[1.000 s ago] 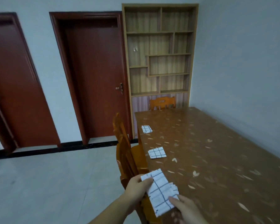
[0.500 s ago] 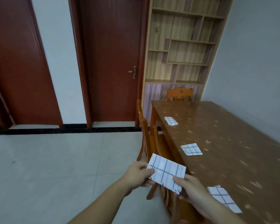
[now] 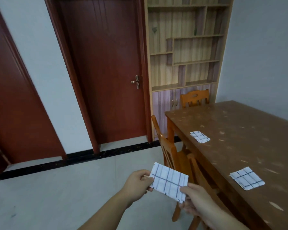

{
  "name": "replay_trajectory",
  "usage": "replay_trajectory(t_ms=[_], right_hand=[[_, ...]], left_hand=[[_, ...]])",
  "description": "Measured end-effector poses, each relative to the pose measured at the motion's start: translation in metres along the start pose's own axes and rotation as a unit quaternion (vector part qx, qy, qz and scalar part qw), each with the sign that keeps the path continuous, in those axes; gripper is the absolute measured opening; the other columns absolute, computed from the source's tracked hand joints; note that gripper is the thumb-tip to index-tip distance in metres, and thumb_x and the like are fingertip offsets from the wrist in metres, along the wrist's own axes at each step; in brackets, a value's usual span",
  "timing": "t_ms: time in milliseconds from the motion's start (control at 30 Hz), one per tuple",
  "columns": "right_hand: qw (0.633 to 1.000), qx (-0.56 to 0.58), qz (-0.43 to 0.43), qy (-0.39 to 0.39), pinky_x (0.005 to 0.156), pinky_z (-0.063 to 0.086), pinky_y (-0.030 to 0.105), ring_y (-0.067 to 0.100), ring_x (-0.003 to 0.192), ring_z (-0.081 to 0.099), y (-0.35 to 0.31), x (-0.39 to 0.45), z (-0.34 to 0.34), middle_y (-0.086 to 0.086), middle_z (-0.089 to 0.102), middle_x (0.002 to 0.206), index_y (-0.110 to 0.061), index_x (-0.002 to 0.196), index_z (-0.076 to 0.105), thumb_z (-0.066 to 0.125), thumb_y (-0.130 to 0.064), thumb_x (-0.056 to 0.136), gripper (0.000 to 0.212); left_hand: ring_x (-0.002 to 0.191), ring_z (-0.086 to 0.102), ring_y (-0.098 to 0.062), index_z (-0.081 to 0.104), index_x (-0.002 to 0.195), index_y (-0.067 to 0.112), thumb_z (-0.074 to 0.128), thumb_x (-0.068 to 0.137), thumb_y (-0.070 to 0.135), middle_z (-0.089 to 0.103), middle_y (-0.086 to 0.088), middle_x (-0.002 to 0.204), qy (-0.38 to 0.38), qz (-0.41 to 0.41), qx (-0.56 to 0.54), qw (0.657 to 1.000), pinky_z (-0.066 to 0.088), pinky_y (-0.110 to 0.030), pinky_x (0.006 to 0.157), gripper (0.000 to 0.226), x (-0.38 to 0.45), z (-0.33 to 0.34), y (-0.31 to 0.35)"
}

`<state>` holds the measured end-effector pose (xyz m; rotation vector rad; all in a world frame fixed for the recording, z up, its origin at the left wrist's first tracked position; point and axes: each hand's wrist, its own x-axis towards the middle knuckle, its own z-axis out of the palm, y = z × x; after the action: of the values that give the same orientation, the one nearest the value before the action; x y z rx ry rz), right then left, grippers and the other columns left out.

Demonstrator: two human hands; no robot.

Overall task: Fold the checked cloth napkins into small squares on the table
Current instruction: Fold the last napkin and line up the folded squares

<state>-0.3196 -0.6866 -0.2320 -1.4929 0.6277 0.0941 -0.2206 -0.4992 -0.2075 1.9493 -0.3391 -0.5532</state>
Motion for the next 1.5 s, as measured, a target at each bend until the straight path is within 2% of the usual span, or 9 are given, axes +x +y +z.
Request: replay_trajectory(t_ms=[100,300,433,600,700,833,1100,1267,1500], right_hand=[[1.0,0.015,0.014,-0.014,0.048,0.048,0.026,0.02,0.054,0.063,-0.035,0.058,0.037,0.004,0.064,0.052,-0.015,0.099,0.065,0.048,-0.01,0.093,0.019],[0.999,0.043,-0.022,0.015,0.051,0.051,0.027,0.021,0.061,0.064,-0.106,0.142,0.065,0.009,0.071,0.067,-0.013,0.1,0.069,0.048,-0.004,0.091,0.024],[0.997,0.026,-0.03,0.071,0.056,0.053,0.024,0.016,0.068,0.065,-0.142,0.197,0.064,0.001,0.074,0.074,-0.025,0.095,0.07,0.053,-0.015,0.093,0.02],[0.987,0.074,-0.015,0.142,0.057,0.049,0.029,0.019,0.057,0.056,-0.181,0.266,0.065,0.01,0.064,0.063,-0.006,0.085,0.071,0.054,-0.008,0.088,0.017],[0.976,0.082,-0.008,0.2,0.064,0.054,0.029,0.016,0.058,0.059,-0.197,0.301,0.066,0.004,0.062,0.055,-0.012,0.069,0.062,0.057,-0.012,0.09,0.022],[0.967,0.098,-0.002,0.235,0.061,0.05,0.028,0.018,0.059,0.055,-0.209,0.341,0.055,0.008,0.061,0.059,-0.011,0.064,0.06,0.061,-0.012,0.089,0.025],[0.949,0.153,0.027,0.274,0.056,0.046,0.03,0.019,0.056,0.053,-0.202,0.476,-0.003,0.008,0.058,0.058,-0.013,0.068,0.051,0.058,-0.016,0.094,0.027],[0.94,0.165,0.076,0.289,0.05,0.038,0.029,0.019,0.052,0.041,-0.194,0.563,-0.047,0.008,0.047,0.058,-0.008,0.064,0.051,0.051,-0.006,0.092,0.028],[0.915,0.123,0.136,0.359,0.05,0.03,0.029,0.02,0.052,0.035,-0.18,0.644,-0.093,0.011,0.043,0.058,-0.009,0.062,0.054,0.052,-0.011,0.093,0.031]], left_hand=[[0.064,0.063,-0.006,0.071,0.094,0.019,0.056,0.093,0.02,0.072,-0.006,0.086,0.031,-0.012,0.009,0.999,0.048,-0.021,0.06,0.014,0.055,-0.049,0.009],[0.062,0.06,-0.007,0.071,0.094,0.01,0.058,0.093,0.015,0.068,-0.003,0.075,0.027,0.008,-0.012,1.0,0.048,-0.021,0.064,0.014,0.165,-0.107,0.034],[0.069,0.062,-0.01,0.069,0.097,0.01,0.053,0.095,0.012,0.066,-0.001,0.08,-0.022,0.038,-0.009,0.999,0.05,-0.022,0.067,0.017,0.249,-0.122,0.045],[0.07,0.066,-0.006,0.071,0.093,0.018,0.055,0.095,0.014,0.07,0.004,0.08,-0.117,0.094,-0.008,0.989,0.049,-0.019,0.064,0.017,0.366,-0.143,0.062],[0.066,0.065,-0.005,0.072,0.093,0.017,0.058,0.094,0.015,0.071,0.002,0.081,-0.157,0.106,-0.015,0.982,0.049,-0.02,0.064,0.014,0.431,-0.148,0.071],[0.069,0.068,-0.004,0.069,0.108,0.014,0.059,0.095,0.018,0.071,-0.003,0.098,-0.212,0.106,0.023,0.971,0.05,-0.017,0.064,0.017,0.497,-0.139,0.081],[0.083,0.068,-0.007,0.073,0.085,0.031,0.057,0.091,0.013,0.073,0.011,0.089,-0.268,0.144,0.102,0.947,0.056,-0.028,0.082,0.025,0.638,-0.079,0.104],[0.088,0.066,-0.025,0.063,0.073,0.026,0.058,0.091,0.01,0.07,-0.01,0.091,-0.252,0.129,0.197,0.939,0.055,-0.042,0.085,0.024,0.725,-0.028,0.109],[0.078,0.062,-0.003,0.071,0.086,0.02,0.061,0.088,0.006,0.066,0.015,0.078,-0.269,0.108,0.217,0.932,0.047,-0.019,0.065,0.017,0.811,0.027,0.102]])
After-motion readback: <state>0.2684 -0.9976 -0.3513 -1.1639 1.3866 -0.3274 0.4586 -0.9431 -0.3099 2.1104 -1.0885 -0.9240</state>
